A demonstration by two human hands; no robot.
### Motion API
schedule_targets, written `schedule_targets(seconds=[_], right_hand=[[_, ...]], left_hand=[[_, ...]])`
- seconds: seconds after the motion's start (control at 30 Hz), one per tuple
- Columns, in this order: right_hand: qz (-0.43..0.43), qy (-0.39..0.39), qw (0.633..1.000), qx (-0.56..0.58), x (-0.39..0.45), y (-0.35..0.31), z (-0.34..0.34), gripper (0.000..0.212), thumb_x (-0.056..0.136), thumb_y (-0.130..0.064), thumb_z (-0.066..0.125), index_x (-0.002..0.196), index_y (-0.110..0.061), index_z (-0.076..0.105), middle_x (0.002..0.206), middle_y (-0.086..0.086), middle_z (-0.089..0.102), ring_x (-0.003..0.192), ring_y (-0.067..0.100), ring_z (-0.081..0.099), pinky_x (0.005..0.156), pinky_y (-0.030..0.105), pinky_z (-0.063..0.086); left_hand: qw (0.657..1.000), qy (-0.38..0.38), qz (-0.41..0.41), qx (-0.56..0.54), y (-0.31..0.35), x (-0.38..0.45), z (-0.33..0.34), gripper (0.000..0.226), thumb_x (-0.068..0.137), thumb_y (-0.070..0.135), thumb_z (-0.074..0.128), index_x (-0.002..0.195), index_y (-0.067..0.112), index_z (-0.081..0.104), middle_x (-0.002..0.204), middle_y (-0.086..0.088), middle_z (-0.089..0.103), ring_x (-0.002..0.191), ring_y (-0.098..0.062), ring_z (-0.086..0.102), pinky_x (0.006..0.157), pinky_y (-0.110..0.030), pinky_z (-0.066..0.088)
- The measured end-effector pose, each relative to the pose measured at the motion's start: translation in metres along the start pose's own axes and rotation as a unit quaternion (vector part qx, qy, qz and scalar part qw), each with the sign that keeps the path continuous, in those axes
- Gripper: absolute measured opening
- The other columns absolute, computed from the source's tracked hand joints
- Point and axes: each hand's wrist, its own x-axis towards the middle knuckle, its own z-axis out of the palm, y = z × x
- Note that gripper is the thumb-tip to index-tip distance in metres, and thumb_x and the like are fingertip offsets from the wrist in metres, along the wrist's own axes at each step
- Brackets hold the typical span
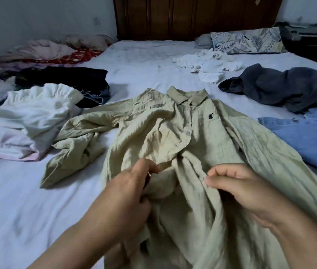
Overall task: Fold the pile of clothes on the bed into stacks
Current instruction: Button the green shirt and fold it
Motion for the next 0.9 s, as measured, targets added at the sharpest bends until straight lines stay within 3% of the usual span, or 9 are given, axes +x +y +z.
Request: schedule_targets(seconds=[0.13, 0.23, 0.3, 0.37, 0.47, 0.57, 0.63, 0.8, 0.9], right_hand=[[0.006, -0.085, 0.982, 0.169, -0.007, -0.005, -0.010, 0.010, 0.061, -0.011, 0.075, 0.065, -0.007, 0.068, 0.067, 0.007, 0.063, 0.064, 0.010, 0.058, 0.058, 0.011, 0.044], [0.051, -0.081, 0.977, 0.190, -0.007, -0.003, -0.010, 0.015, 0.057, -0.012, 0.078, 0.069, -0.008, 0.070, 0.066, 0.003, 0.067, 0.061, 0.005, 0.062, 0.054, 0.012, 0.046], [0.042, -0.090, 0.995, 0.030, -0.005, -0.001, -0.005, 0.008, 0.072, -0.021, 0.072, 0.066, -0.017, 0.068, 0.059, -0.006, 0.063, 0.053, 0.002, 0.056, 0.050, 0.015, 0.042], [-0.041, -0.023, 0.987, -0.156, -0.002, 0.004, 0.001, 0.022, 0.069, -0.045, 0.069, 0.071, -0.024, 0.065, 0.061, -0.004, 0.063, 0.054, 0.006, 0.054, 0.054, 0.027, 0.046], [-0.166, 0.046, 0.972, -0.162, -0.004, 0.002, 0.006, 0.015, 0.071, -0.034, 0.073, 0.080, -0.030, 0.063, 0.062, -0.004, 0.056, 0.052, 0.004, 0.045, 0.057, 0.029, 0.043], [-0.221, -0.003, 0.936, -0.273, -0.004, -0.001, 0.014, 0.020, 0.078, -0.022, 0.072, 0.095, -0.032, 0.068, 0.071, -0.012, 0.051, 0.060, 0.001, 0.048, 0.057, 0.013, 0.035], [-0.201, -0.014, 0.912, -0.358, -0.003, 0.000, 0.017, 0.023, 0.081, -0.033, 0.067, 0.104, -0.033, 0.065, 0.081, -0.016, 0.046, 0.073, -0.001, 0.051, 0.068, 0.017, 0.043], [-0.210, -0.002, 0.880, -0.426, -0.008, 0.000, 0.026, 0.021, 0.084, -0.040, 0.059, 0.101, -0.028, 0.055, 0.092, -0.011, 0.044, 0.084, 0.009, 0.053, 0.075, 0.035, 0.049], [-0.226, -0.030, 0.861, -0.454, -0.009, 0.000, 0.028, 0.017, 0.083, -0.037, 0.054, 0.088, -0.025, 0.043, 0.090, -0.009, 0.038, 0.086, 0.013, 0.051, 0.074, 0.039, 0.049]], left_hand=[[0.995, -0.072, 0.050, 0.051, -0.006, -0.004, -0.015, 0.049, 0.054, 0.012, 0.039, 0.093, 0.036, 0.057, 0.088, 0.018, 0.051, 0.081, -0.002, 0.051, 0.067, -0.025, 0.046], [0.982, -0.131, 0.051, 0.128, -0.001, -0.007, -0.018, 0.047, 0.062, 0.034, 0.041, 0.103, 0.041, 0.061, 0.093, 0.020, 0.051, 0.089, 0.000, 0.051, 0.072, -0.017, 0.043], [0.977, -0.147, 0.020, 0.154, 0.005, -0.006, -0.021, 0.054, 0.061, 0.064, 0.037, 0.105, 0.044, 0.061, 0.095, 0.022, 0.054, 0.086, 0.002, 0.052, 0.073, -0.014, 0.043], [0.989, -0.096, -0.029, 0.113, 0.014, -0.003, -0.022, 0.057, 0.062, 0.079, 0.038, 0.093, 0.038, 0.064, 0.082, 0.017, 0.061, 0.075, -0.001, 0.056, 0.068, -0.024, 0.048], [0.991, 0.038, -0.109, 0.071, 0.027, 0.001, -0.012, 0.043, 0.069, 0.070, 0.051, 0.091, 0.033, 0.054, 0.076, 0.011, 0.060, 0.076, -0.011, 0.057, 0.064, -0.032, 0.044], [0.981, 0.039, -0.162, 0.097, 0.034, 0.005, 0.005, 0.063, 0.072, 0.064, 0.059, 0.126, 0.036, 0.040, 0.109, 0.007, 0.059, 0.105, -0.017, 0.056, 0.077, -0.030, 0.042], [0.976, 0.053, -0.173, 0.118, 0.034, 0.008, 0.012, 0.067, 0.076, 0.061, 0.059, 0.133, 0.033, 0.039, 0.123, 0.007, 0.054, 0.116, -0.018, 0.052, 0.083, -0.029, 0.042], [0.982, 0.100, -0.147, 0.063, 0.031, 0.009, 0.018, 0.022, 0.078, 0.042, 0.066, 0.096, 0.031, 0.064, 0.098, 0.011, 0.051, 0.099, -0.012, 0.052, 0.073, -0.025, 0.040], [0.989, 0.106, -0.099, 0.010, 0.030, 0.009, 0.017, 0.023, 0.071, 0.020, 0.068, 0.070, 0.033, 0.049, 0.083, 0.011, 0.051, 0.086, -0.013, 0.053, 0.069, -0.029, 0.044]])
